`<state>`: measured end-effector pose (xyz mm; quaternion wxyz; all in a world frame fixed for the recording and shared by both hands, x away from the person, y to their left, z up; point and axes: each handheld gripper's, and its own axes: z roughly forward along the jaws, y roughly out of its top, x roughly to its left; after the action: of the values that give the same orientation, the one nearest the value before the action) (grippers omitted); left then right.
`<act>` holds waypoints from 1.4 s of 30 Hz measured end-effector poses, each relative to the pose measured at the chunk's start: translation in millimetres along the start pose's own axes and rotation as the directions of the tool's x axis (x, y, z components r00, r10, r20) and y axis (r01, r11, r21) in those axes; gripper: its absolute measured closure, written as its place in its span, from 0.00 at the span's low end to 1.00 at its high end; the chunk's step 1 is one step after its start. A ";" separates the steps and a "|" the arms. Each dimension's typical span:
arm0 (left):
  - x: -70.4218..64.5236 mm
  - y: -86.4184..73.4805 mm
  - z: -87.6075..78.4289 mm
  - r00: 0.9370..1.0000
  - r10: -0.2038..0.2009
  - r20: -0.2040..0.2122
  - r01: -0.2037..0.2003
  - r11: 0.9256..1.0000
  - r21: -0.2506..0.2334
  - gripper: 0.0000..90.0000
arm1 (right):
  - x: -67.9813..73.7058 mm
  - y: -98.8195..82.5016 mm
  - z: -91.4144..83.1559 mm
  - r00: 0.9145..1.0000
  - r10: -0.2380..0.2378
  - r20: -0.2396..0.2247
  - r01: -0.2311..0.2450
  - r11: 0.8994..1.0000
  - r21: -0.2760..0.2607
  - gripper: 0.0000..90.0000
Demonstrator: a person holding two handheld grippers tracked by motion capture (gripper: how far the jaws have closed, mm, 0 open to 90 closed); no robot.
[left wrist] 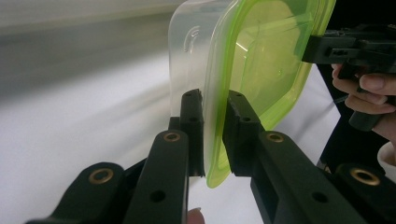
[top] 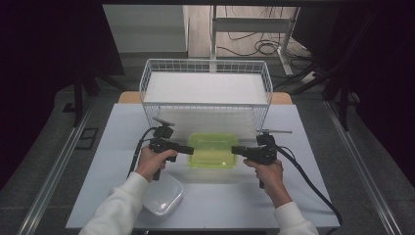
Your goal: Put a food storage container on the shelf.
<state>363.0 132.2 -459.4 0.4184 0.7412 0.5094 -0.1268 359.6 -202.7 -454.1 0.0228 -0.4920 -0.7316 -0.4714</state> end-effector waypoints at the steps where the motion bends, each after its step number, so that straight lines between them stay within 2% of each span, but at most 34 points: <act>1: -2.4 -0.1 -1.4 1.000 0.009 -0.002 -0.009 1.000 -0.008 0.88 | 0.0 0.0 0.0 1.000 0.000 0.000 0.000 1.000 0.000 0.87; 3: -7.5 0.0 -5.4 0.999 0.039 -0.007 -0.039 0.999 -0.019 0.88 | 3.1 1.5 -4.0 1.000 -0.025 0.003 0.025 1.000 -0.009 0.87; 4: -10.5 -0.2 -8.2 0.999 0.050 -0.013 -0.050 0.998 -0.025 0.88 | 9.1 3.9 -9.3 0.999 -0.055 0.003 0.055 0.998 -0.023 0.87; 5: -15.0 -0.3 -14.4 0.998 0.062 -0.007 -0.062 0.997 -0.049 0.88 | 12.4 5.5 -12.1 0.998 -0.068 0.002 0.068 0.997 -0.032 0.87; 6: -15.0 -0.3 -14.4 0.998 0.062 -0.007 -0.062 0.997 -0.049 0.88 | 15.4 7.2 -15.0 0.997 -0.082 -0.001 0.082 0.996 -0.043 0.87; 8: -21.0 0.5 -24.7 0.996 0.086 -0.002 -0.085 0.993 -0.075 0.88 | 21.1 10.4 -20.2 0.995 -0.099 -0.007 0.098 0.993 -0.060 0.87; 17: -34.3 -1.0 -43.9 0.991 0.130 -0.020 -0.131 0.984 -0.124 0.88 | 41.7 17.5 -31.9 0.985 -0.175 0.007 0.175 0.979 -0.101 0.87; 21: -39.1 1.5 -50.7 0.990 0.141 -0.030 -0.144 0.980 -0.139 0.88 | 49.2 21.9 -36.4 0.980 -0.201 0.005 0.200 0.972 -0.122 0.87; 28: -47.3 10.3 -61.6 0.986 0.159 -0.043 -0.164 0.973 -0.162 0.88 | 54.3 32.7 -41.1 0.976 -0.217 -0.001 0.214 0.966 -0.145 0.87; 34: -53.4 18.7 -71.7 0.985 0.165 -0.038 -0.170 0.967 -0.191 0.89 | 64.6 49.1 -48.6 0.968 -0.252 0.006 0.249 0.953 -0.172 0.87; 36: -58.2 23.7 -77.5 0.982 0.179 -0.051 -0.186 0.962 -0.198 0.88 | 66.8 53.2 -50.5 0.967 -0.256 0.004 0.252 0.951 -0.179 0.87; 42: -65.5 33.2 -86.2 0.978 0.199 -0.067 -0.209 0.955 -0.209 0.88 | 71.5 64.5 -55.0 0.962 -0.272 0.010 0.269 0.943 -0.194 0.87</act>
<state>341.7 150.0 -349.6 0.4952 0.7430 0.4502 -0.0106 346.9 -187.3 -345.1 -0.0841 -0.3830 -0.7425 -0.5431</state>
